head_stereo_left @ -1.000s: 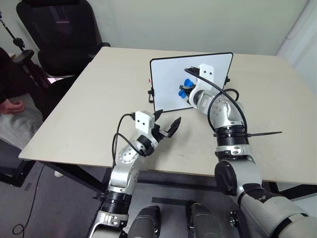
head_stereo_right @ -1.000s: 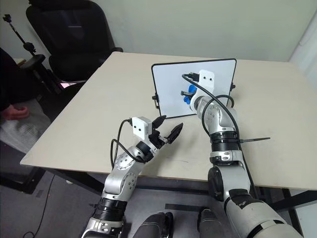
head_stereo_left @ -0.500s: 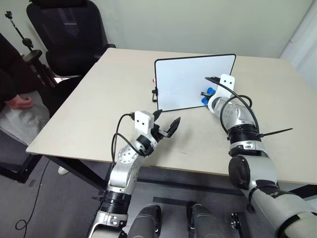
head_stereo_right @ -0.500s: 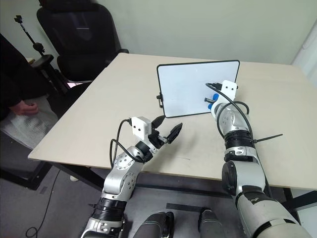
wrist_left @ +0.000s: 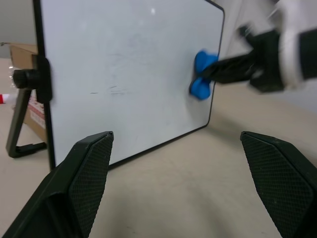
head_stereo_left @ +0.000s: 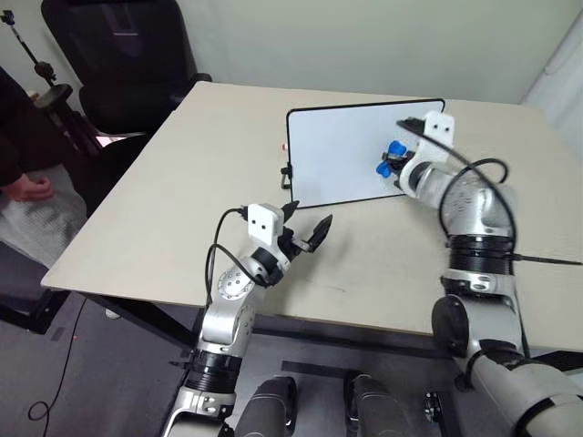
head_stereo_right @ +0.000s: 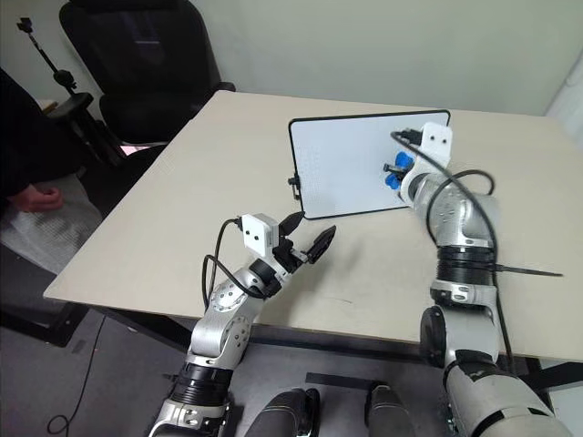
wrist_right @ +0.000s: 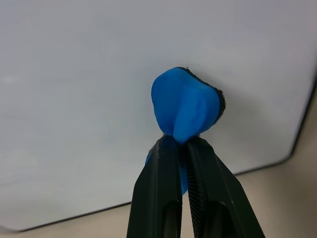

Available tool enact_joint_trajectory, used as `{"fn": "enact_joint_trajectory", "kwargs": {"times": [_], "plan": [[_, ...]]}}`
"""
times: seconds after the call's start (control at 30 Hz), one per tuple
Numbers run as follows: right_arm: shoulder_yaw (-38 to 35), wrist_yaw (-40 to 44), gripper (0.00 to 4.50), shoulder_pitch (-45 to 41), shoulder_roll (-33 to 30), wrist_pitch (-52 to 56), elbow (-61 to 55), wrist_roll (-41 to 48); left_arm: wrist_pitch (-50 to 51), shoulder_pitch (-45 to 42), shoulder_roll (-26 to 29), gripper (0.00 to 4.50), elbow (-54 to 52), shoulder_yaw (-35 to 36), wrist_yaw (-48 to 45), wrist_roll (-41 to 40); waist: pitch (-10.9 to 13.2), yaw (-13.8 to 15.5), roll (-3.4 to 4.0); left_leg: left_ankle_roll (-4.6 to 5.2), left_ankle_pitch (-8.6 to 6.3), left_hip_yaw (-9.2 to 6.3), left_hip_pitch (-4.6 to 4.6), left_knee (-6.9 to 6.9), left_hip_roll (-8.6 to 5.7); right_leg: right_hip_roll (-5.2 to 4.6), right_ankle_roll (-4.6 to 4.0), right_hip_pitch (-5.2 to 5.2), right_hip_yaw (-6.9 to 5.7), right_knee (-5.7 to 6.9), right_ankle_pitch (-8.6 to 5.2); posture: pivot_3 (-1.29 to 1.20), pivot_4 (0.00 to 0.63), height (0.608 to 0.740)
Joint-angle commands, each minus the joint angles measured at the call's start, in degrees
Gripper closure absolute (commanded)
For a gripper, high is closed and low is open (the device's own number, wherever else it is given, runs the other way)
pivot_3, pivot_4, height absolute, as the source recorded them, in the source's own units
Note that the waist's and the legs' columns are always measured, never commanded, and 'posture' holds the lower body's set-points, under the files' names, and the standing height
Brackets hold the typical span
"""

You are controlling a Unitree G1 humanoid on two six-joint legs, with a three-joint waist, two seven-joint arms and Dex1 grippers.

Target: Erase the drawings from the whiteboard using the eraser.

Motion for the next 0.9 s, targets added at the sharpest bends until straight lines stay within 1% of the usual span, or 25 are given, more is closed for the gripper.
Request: {"fn": "enact_joint_trajectory", "kwargs": {"times": [0.03,0.07,0.13,0.23,0.37,0.43,0.5,0.53,0.57,0.6,0.7,0.77,0.83,0.9], "plan": [[-2.81,1.86,4.41,2.01,-4.39,17.65,-10.04,3.33,-0.03,-0.06,-0.45,0.0,-2.8,-0.47,-0.13,-0.63,-0.02,0.41,-0.04,-0.01,-0.08,-0.02,-0.02,-0.01,-0.02,0.0,0.08,0.01,0.0,-0.02,-0.07,0.0,0.15,0.74],[-3.11,2.28,4.41,2.84,-5.68,21.32,-11.04,3.5,0.02,-0.04,-0.55,0.0,-2.8,-0.53,-0.15,-0.64,-0.03,0.62,-0.05,0.07,-0.13,-0.04,-0.02,0.01,-0.02,0.0,0.2,0.06,0.0,-0.01,-0.2,0.0,0.15,0.74],[-3.08,3.65,4.41,5.83,-8.95,24.66,-11.69,6.18,0.17,-0.01,-0.7,0.0,-2.77,-0.57,-0.28,-0.69,-0.03,0.88,-0.05,0.19,-0.13,-0.07,-0.01,0.06,-0.05,-0.02,0.22,0.08,0.0,-0.01,-0.42,0.0,0.15,0.74],[1.49,8.88,4.41,11.57,-16.88,25.15,-14.19,9.19,0.18,-0.23,-1.07,0.0,-2.25,-0.85,-0.46,-0.68,-0.02,1.22,-0.04,0.01,0.0,-0.03,-0.04,0.1,-0.11,-0.07,0.42,0.08,0.0,-0.02,-0.66,0.0,0.15,0.74],[4.83,13.99,4.41,18.14,-25.81,25.15,-14.38,11.7,-0.08,-0.22,-1.35,0.0,-1.98,-1.08,-0.44,-0.44,-0.02,1.36,-0.04,0.01,-0.09,0.04,-0.03,0.11,-0.12,-0.11,0.56,0.08,0.03,0.02,-0.86,0.0,0.15,0.74],[6.26,15.58,4.41,19.87,-28.43,25.15,-14.59,12.45,-0.12,-0.35,-1.4,0.0,-1.79,-1.14,-0.45,-0.47,-0.02,1.36,-0.04,0.03,-0.1,0.06,0.03,0.1,-0.11,-0.11,0.6,0.12,0.03,0.03,-0.89,0.0,0.15,0.74],[6.63,16.3,4.41,20.53,-29.19,25.15,-14.72,12.71,-0.11,-0.41,-1.43,0.0,-1.66,-1.2,-0.53,-0.59,-0.02,1.2,-0.04,0.07,-0.09,0.05,0.12,0.1,-0.1,-0.1,0.84,0.18,0.02,0.06,-1.03,0.0,0.15,0.74],[6.58,16.57,3.86,20.68,-29.19,25.15,-14.81,12.81,-0.11,-0.39,-1.43,0.0,-1.66,-1.23,-0.58,-0.64,-0.02,1.09,-0.04,0.1,-0.1,0.07,0.17,0.1,-0.1,-0.1,1.06,0.17,0.03,0.07,-1.14,0.0,0.15,0.74],[6.48,16.71,3.65,20.67,-29.01,25.15,-14.78,12.71,-0.16,-0.47,-1.49,0.0,-1.49,-1.27,-0.59,-0.62,-0.02,1.03,-0.04,0.45,-0.29,0.07,0.2,0.1,-0.09,-0.1,1.11,0.18,0.03,0.14,-1.15,0.0,0.15,0.74],[6.11,16.65,3.34,20.64,-28.59,25.15,-14.94,12.46,-0.24,-0.54,-1.53,0.0,-1.36,-1.3,-0.6,-0.58,-0.02,1.03,-0.04,0.57,-0.36,0.07,0.24,0.11,-0.09,-0.1,1.14,0.2,0.03,0.19,-1.14,0.0,0.15,0.74],[4.4,16.88,2.34,20.93,-27.85,23.24,-17.59,11.25,-0.47,-0.75,-1.66,0.0,-0.92,-1.44,-0.67,-0.38,-0.02,1.05,-0.04,0.51,-0.22,0.04,0.28,0.12,-0.09,-0.1,1.16,0.21,0.05,0.46,-1.08,0.0,0.15,0.74],[3.65,17.48,2.34,22.32,-28.75,19.23,-20.57,10.63,-0.5,-0.79,-1.71,0.0,-0.8,-1.49,-0.71,-0.34,-0.02,1.08,-0.04,0.41,-0.17,0.02,0.3,0.16,-0.1,-0.1,1.11,0.21,0.06,0.65,-1.05,0.0,0.15,0.74],[2.93,18.43,2.34,24.72,-29.92,12.67,-24.11,9.18,-0.54,-0.82,-1.8,0.0,-0.73,-1.6,-0.68,-0.26,-0.02,1.28,-0.03,0.24,-0.16,-0.02,0.28,0.17,-0.11,-0.1,1.11,0.21,0.06,0.77,-1.05,0.0,0.15,0.74],[-1.3,19.78,2.34,28.54,-29.06,3.72,-29.07,8.39,-0.45,-0.87,-1.92,0.0,-0.75,-1.75,-0.71,-0.27,-0.02,1.4,-0.04,0.15,-0.09,-0.05,0.28,0.18,-0.11,-0.11,1.11,0.26,0.07,0.81,-1.05,0.0,0.15,0.74]]}}
